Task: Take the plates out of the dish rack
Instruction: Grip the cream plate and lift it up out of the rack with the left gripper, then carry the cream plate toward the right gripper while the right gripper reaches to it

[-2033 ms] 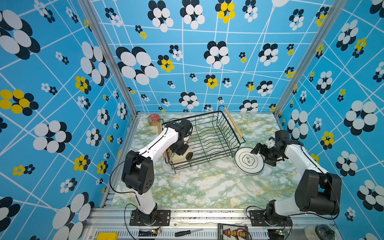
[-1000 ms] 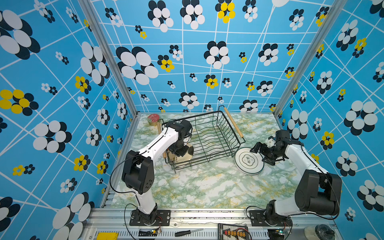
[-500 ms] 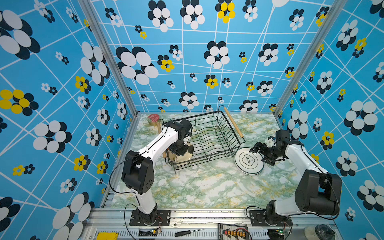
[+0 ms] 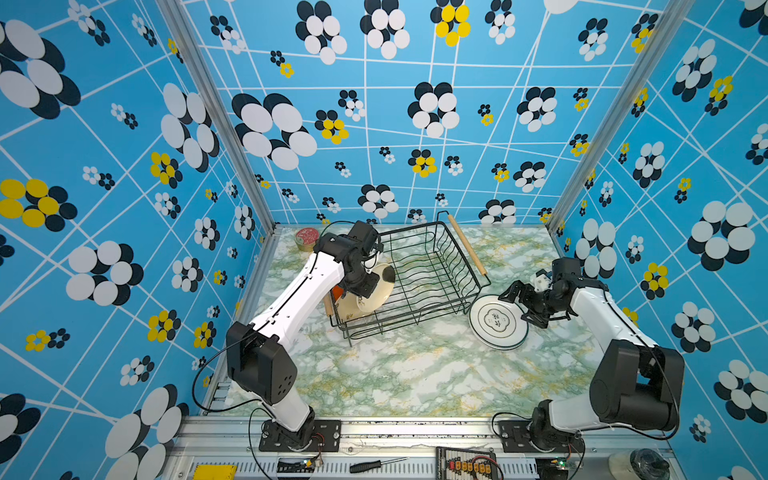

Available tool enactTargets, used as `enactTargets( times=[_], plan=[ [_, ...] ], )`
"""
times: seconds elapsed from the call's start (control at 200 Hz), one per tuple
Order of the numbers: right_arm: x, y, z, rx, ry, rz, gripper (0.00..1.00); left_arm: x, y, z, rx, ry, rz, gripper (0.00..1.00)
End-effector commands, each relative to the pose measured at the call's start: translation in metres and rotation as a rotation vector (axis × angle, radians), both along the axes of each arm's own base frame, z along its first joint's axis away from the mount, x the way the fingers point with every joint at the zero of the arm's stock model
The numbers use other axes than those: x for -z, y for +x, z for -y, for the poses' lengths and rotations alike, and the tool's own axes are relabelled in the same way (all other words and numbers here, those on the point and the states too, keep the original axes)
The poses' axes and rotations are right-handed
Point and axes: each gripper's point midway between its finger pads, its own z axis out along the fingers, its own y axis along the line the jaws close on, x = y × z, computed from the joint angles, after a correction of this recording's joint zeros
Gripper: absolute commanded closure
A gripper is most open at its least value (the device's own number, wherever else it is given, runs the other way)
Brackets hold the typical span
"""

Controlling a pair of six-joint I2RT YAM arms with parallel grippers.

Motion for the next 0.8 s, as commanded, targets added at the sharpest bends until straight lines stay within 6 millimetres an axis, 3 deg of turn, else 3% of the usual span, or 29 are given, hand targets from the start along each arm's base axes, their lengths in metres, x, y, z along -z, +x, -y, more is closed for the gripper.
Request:
enactTargets(
  times=[0.0,0.125,0.26,0.425,0.66,0.795],
  plan=[
    [-0.020,0.008,0.003,0.023,0.003,0.050,0.01,-0.037,0.004,0.014,-0.040,-0.128,0.071,1.00],
    [-0.029,0.009,0.007,0.051,-0.019,0.069,0.01,-0.063,0.009,0.026,-0.130,-0.248,0.104,1.00],
    [-0.046,0.010,0.010,0.088,-0.032,0.119,0.01,-0.092,0.005,0.053,-0.201,-0.429,0.129,1.00],
    [-0.079,0.008,0.005,0.104,0.000,0.201,0.01,-0.116,-0.005,0.080,-0.267,-0.590,0.137,1.00],
    [-0.134,-0.005,-0.035,0.021,0.237,0.325,0.01,-0.131,-0.018,0.123,-0.315,-0.866,0.092,1.00],
    [-0.165,-0.011,-0.059,-0.019,0.430,0.412,0.01,-0.140,-0.021,0.135,-0.333,-0.922,0.127,1.00]
  ],
)
